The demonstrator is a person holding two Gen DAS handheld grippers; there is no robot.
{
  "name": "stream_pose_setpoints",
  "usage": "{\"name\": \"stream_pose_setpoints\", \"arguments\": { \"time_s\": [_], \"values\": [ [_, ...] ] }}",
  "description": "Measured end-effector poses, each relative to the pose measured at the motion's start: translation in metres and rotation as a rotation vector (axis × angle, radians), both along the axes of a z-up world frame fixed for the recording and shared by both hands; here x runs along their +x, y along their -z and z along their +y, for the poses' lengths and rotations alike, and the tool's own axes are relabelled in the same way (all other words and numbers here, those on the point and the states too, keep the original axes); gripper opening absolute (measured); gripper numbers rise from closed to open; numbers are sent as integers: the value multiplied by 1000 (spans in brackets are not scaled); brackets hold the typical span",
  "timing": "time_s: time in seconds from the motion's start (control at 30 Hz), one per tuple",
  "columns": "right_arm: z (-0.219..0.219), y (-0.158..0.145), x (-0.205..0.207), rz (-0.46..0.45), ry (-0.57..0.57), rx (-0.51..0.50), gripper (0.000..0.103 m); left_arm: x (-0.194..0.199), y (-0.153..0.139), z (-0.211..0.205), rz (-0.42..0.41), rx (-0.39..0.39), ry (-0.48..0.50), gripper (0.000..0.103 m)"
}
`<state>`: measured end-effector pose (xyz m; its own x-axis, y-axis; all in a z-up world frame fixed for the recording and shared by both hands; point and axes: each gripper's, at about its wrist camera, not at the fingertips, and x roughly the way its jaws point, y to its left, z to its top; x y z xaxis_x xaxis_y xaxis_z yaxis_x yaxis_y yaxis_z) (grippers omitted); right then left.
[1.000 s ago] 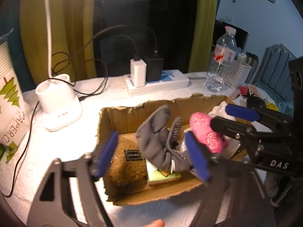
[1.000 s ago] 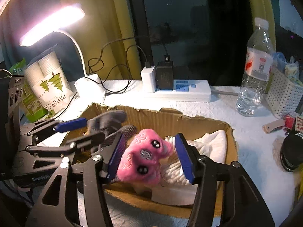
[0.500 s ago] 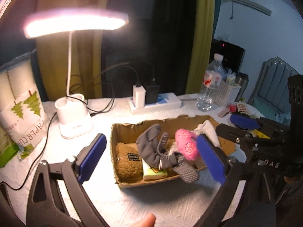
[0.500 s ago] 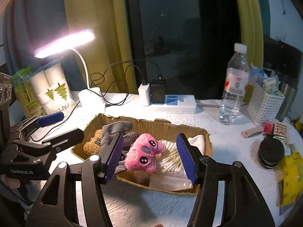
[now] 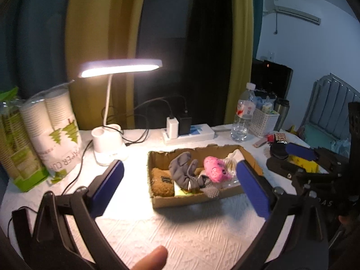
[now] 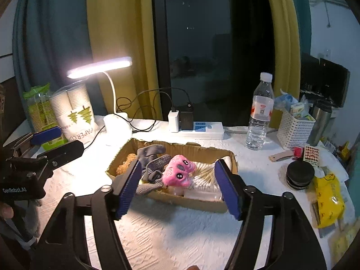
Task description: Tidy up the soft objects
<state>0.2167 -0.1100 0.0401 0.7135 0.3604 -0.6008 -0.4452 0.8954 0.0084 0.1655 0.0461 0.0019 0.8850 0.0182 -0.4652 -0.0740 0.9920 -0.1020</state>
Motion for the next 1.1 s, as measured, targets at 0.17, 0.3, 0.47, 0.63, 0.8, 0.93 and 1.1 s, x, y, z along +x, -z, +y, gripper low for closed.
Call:
{"name": "stream_pose_setpoints", "arguments": {
  "time_s": [0.17, 0.3, 0.47, 0.63, 0.8, 0.93, 1.1],
  "values": [
    [-2, -10, -27, -21, 20, -8, 75, -28, -5, -1, -8, 28, -19, 102],
    [-4, -12, -44, -22, 51, -5, 76, -50, -8, 1, -37, 25, -14, 102],
    [-4, -14, -73, -39, 82, -18, 76, -73, -6, 2, -62, 43, -10, 102],
    [-3, -12, -94, -46, 96, -33, 76, -87, 5, 5, -41, 34, 0, 102],
    [-4, -12, -110, -55, 102, -48, 76, -98, 8, 7, -39, 23, 3, 102],
    [-5, -12, -112, -55, 102, -48, 76, -101, 7, 10, -38, 18, -10, 102],
    [-4, -12, -114, -61, 95, -45, 76, -100, 7, 12, -34, 11, -29, 102]
  ]
}}
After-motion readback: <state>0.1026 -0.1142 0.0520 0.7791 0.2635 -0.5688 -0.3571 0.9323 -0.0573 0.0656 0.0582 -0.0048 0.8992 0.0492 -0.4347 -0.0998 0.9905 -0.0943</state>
